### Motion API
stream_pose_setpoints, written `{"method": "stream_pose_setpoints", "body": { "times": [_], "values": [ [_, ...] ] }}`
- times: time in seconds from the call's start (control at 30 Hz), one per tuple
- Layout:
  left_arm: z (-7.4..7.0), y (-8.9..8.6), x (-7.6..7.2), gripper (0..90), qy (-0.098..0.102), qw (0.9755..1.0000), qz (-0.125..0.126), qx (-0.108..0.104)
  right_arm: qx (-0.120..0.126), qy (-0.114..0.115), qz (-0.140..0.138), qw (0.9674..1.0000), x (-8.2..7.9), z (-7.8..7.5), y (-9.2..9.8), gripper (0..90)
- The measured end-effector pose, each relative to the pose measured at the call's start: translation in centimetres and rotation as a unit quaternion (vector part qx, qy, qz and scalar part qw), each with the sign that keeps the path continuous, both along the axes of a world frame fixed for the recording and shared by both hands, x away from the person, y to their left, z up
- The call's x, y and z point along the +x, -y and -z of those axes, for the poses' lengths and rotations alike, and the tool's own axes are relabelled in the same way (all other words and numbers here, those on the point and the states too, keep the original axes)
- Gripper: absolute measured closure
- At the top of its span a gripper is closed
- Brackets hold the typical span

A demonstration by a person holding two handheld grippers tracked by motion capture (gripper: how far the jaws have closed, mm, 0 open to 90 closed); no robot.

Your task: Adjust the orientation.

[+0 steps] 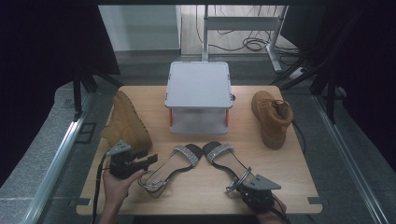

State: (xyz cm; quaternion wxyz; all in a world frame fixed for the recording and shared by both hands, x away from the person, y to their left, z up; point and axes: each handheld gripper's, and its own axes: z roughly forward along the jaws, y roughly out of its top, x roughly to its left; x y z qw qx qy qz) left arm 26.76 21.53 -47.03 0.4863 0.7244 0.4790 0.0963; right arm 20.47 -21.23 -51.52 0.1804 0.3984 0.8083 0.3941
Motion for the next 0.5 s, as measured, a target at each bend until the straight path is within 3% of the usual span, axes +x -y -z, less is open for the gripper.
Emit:
{"method": "stream_pose_setpoints", "body": {
  "times": [0.5],
  "values": [
    [0.4,-0.4,0.2,44.3,-0.004,1.0,0.005,0.004,0.005,-0.01,0.007,0.9999,1.0,0.0,1.8,89.4]
  ]
}}
